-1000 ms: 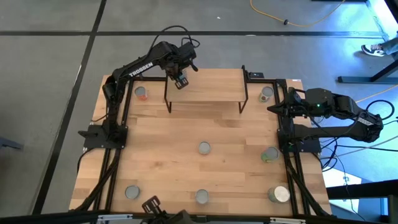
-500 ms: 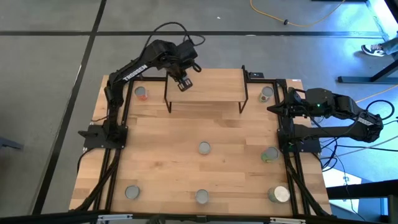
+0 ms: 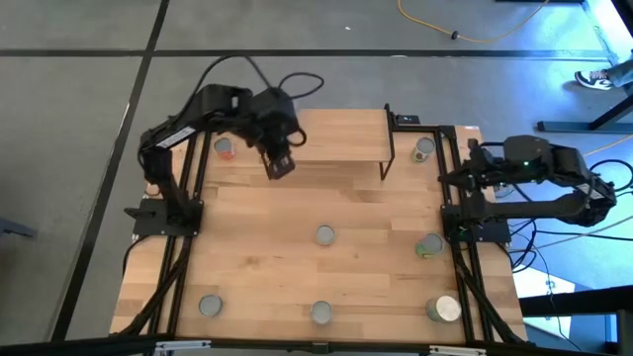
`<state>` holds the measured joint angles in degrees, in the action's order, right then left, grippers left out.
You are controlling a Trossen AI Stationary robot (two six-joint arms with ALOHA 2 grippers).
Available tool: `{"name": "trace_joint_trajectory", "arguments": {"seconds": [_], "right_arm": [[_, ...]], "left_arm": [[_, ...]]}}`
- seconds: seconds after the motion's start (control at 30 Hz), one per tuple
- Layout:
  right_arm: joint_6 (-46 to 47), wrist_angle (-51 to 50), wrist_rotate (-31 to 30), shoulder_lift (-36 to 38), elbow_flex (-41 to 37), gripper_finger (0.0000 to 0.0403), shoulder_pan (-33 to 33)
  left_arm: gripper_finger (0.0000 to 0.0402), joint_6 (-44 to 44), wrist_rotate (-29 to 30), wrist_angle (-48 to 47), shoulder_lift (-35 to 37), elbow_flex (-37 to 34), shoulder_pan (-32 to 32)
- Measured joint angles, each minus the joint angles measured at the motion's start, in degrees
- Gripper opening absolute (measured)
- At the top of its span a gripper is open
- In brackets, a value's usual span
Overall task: Pick and place cans onto a shelf
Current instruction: Put the canned cherries on the shelf
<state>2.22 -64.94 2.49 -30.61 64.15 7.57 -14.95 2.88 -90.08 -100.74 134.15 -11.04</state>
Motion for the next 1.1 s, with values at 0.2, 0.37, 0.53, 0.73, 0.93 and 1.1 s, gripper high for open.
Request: {"name": "trace_joint_trajectory", "arguments": {"seconds": [0.2,0.37,0.53,0.73,0.93,1.1], "right_arm": [[1.6,-10.9,8.8,-0.2,2.8,0.0006,0.0],[3.5,-18.8,15.6,-2.0,2.9,0.0006,0.0],[1.2,-23.3,25.9,-4.9,2.9,0.0006,0.0],[7.3,-22.9,32.5,-8.1,2.9,0.0009,0.0],[16.1,-22.8,33.4,-9.1,2.9,0.0043,0.0],[15.8,-22.8,37.7,-8.9,2.9,0.0064,0.0]], "left_arm": [[0.0,-3.0,-1.5,0.0,2.3,0.0,6.1],[0.0,-6.0,-0.6,0.1,2.5,0.0,9.8],[0.0,-6.0,-0.5,0.0,2.5,0.0,12.2],[0.0,-6.0,2.1,0.1,2.5,0.0,13.9],[0.0,-5.1,2.1,0.1,2.5,0.0,15.0],[0.0,-5.1,0.7,0.1,2.5,0.0,15.0]]}}
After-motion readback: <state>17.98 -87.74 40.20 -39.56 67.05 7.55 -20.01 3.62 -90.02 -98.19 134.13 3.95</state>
